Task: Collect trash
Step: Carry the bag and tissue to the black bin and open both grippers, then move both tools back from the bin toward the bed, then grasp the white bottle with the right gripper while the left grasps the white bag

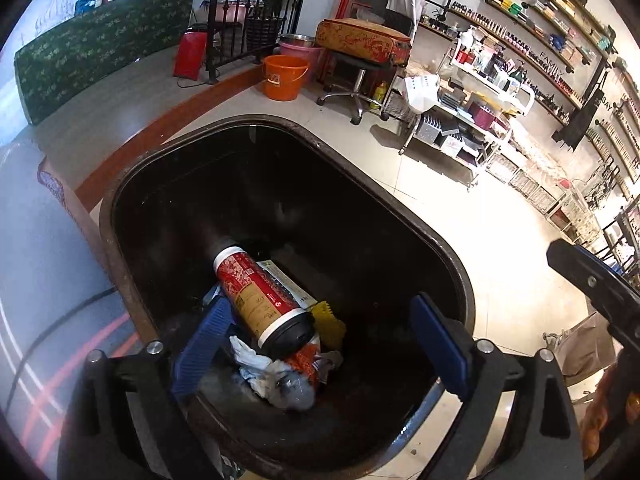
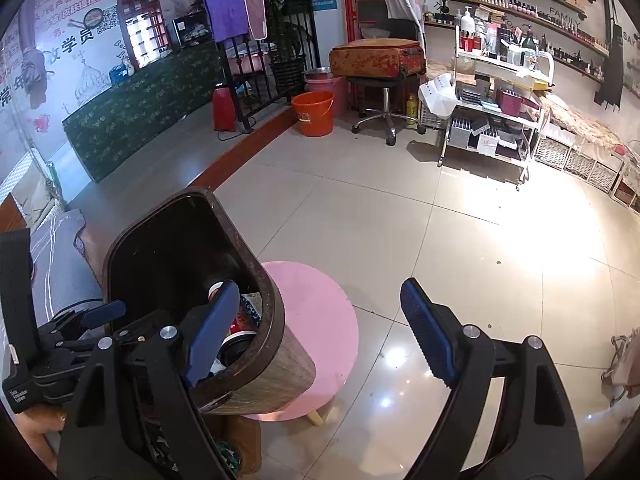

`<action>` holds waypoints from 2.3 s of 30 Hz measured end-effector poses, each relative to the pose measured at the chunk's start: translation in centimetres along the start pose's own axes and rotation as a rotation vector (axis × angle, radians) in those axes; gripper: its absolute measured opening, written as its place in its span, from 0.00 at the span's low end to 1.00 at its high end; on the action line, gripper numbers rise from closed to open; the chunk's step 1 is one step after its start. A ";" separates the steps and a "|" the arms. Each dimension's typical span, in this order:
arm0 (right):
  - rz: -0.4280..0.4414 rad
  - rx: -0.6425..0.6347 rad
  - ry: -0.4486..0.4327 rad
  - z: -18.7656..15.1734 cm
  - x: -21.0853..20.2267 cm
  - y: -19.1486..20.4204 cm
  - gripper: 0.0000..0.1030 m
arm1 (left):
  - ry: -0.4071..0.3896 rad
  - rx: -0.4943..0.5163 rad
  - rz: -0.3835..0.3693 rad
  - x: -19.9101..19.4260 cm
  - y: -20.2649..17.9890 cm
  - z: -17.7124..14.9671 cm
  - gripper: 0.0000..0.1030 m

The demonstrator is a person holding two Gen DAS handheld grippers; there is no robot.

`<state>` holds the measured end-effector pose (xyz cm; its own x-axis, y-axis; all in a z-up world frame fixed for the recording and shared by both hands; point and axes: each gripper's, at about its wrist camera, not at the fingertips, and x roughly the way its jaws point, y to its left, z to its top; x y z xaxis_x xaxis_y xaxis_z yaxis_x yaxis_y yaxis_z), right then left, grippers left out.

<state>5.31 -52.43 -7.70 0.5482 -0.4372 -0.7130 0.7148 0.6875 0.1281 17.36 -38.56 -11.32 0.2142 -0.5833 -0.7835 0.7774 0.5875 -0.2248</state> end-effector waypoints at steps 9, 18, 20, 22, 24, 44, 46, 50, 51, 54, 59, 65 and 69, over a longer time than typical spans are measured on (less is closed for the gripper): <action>0.022 -0.014 0.029 0.1 0.6 1.0 0.83 | -0.078 0.011 0.006 -4.0 0.1 -0.7 0.91; 0.121 -0.107 0.072 -0.6 0.8 6.4 0.83 | -0.159 -0.069 0.047 -9.7 3.5 -4.0 0.93; 0.157 -0.149 0.072 -0.7 0.6 8.4 0.83 | -0.178 -0.095 0.061 -11.0 4.5 -4.8 0.93; 0.211 -0.202 0.083 -0.9 0.5 10.7 0.84 | -0.192 -0.121 0.086 -12.4 5.8 -5.8 0.93; 0.256 -0.256 0.094 -1.2 0.4 13.0 0.84 | -0.202 -0.145 0.118 -13.7 6.9 -6.4 0.94; 0.647 -0.701 0.186 -3.8 -1.8 36.0 0.84 | -0.201 -0.343 0.443 -23.2 20.6 -12.7 0.95; 0.694 -0.787 0.181 -3.9 -2.2 38.8 0.84 | -0.203 -0.346 0.449 -24.1 21.6 -13.0 0.95; 0.784 -1.083 0.137 -4.6 -3.1 45.8 0.83 | -0.188 -0.347 0.467 -25.5 23.9 -13.3 0.95; 0.770 -1.155 0.103 -4.8 -3.2 47.3 0.83 | -0.181 -0.351 0.465 -25.7 24.3 -13.4 0.95; 0.717 -1.320 0.033 -4.9 -2.7 51.6 0.83 | -0.176 -0.357 0.486 -26.8 25.8 -13.9 0.95; 0.697 -1.483 0.040 -5.3 -1.3 56.7 0.80 | -0.210 -0.411 0.482 -27.7 26.9 -15.0 0.95; 0.558 -1.788 -0.008 -8.1 1.1 59.8 0.72 | -0.231 -0.475 0.429 -27.4 27.5 -15.7 0.95; 0.462 -1.933 -0.101 -10.2 2.0 60.4 0.68 | -0.220 -0.482 0.419 -26.7 27.9 -15.7 0.95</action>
<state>45.14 -5.91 -8.43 0.5882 -0.0517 -0.8071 -0.7589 0.3094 -0.5730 24.07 2.19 -5.80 0.5955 -0.3221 -0.7359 0.2626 0.9438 -0.2006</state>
